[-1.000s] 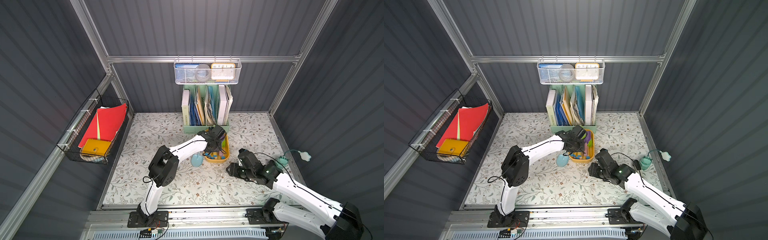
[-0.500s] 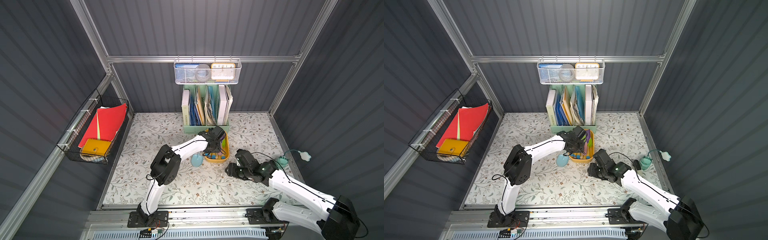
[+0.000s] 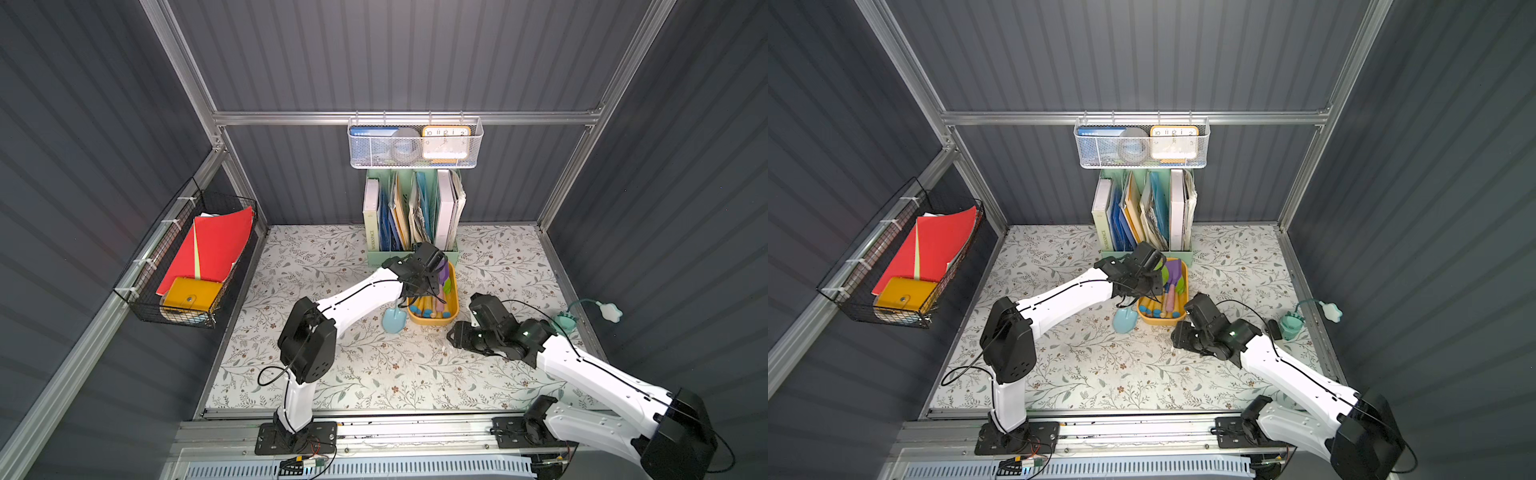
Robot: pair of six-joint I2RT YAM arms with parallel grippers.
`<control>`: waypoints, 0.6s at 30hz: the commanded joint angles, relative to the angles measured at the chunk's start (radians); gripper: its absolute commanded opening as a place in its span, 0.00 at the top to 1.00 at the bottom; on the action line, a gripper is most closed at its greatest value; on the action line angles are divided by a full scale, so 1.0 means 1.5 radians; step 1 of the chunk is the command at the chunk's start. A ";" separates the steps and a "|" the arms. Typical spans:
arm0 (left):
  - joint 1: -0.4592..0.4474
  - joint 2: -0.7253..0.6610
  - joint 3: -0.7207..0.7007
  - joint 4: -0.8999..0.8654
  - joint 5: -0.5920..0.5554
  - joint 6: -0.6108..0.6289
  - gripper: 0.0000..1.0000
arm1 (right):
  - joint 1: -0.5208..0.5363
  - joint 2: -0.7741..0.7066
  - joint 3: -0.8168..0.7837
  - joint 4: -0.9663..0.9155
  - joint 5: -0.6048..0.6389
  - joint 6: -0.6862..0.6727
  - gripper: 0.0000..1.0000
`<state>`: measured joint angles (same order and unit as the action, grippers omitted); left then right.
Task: Put the shovel into the storage box
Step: Place the shovel in the storage box.
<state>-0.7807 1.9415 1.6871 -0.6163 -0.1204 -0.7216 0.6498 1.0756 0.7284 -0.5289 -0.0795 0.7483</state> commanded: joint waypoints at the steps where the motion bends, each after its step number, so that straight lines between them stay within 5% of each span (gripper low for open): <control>1: -0.001 -0.044 -0.037 -0.009 -0.014 -0.019 0.50 | 0.000 0.006 0.024 -0.016 -0.014 -0.018 0.45; 18: 0.084 -0.166 -0.292 0.078 -0.039 -0.057 0.44 | 0.013 0.076 0.086 -0.011 -0.046 -0.039 0.43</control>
<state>-0.6807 1.6997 1.2816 -0.5468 -0.1726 -0.7998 0.6628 1.1774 0.8288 -0.5320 -0.1387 0.7090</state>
